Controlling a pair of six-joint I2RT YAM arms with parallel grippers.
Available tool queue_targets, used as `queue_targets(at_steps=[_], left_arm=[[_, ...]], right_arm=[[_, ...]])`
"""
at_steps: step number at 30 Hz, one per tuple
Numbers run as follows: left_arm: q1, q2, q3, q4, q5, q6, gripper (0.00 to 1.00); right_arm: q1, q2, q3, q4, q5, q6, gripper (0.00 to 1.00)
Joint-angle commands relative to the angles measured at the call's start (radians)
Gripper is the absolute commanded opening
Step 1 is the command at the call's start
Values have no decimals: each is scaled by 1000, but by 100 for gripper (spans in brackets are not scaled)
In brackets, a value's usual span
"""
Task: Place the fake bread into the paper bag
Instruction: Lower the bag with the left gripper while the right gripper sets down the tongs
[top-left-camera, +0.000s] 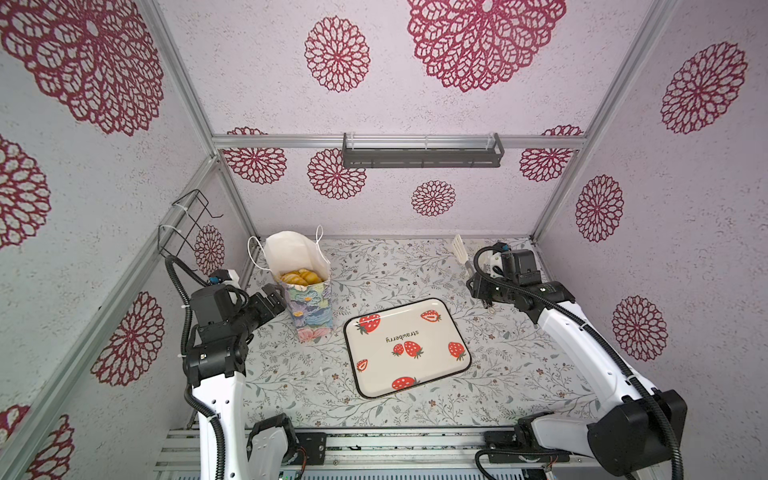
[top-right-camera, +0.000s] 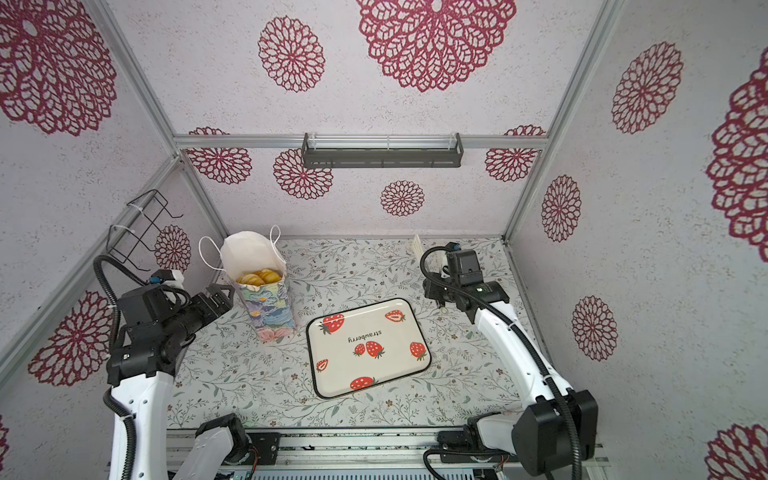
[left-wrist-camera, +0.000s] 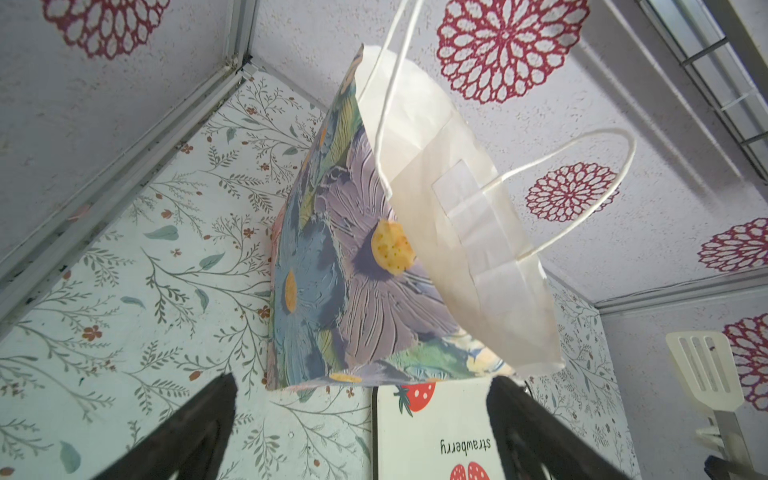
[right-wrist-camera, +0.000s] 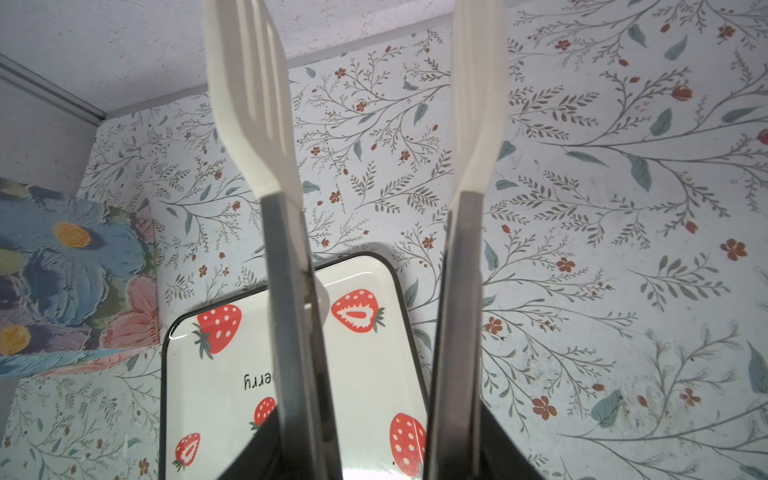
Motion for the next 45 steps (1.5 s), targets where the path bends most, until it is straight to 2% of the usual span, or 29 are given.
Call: queue_targets(at_steps=[1, 6, 22, 26, 33, 45], left_arm=[[-21, -1, 3, -59, -38, 48, 98], [-34, 14, -4, -85, -47, 96, 97], [-152, 100, -25, -115, -158, 158, 98], [-166, 119, -42, -94, -147, 176, 100], [-227, 115, -82, -41, -212, 216, 97], [-257, 117, -161, 42, -155, 265, 97]], right_arm=[[-31, 18, -2, 66, 7, 21, 51], [-75, 64, -19, 93, -6, 16, 51], [-151, 257, -25, 154, 74, 1, 51], [-170, 322, -21, 180, 72, 1, 51], [-186, 426, 13, 197, 75, -16, 51], [-194, 577, 107, 195, 81, -41, 52]])
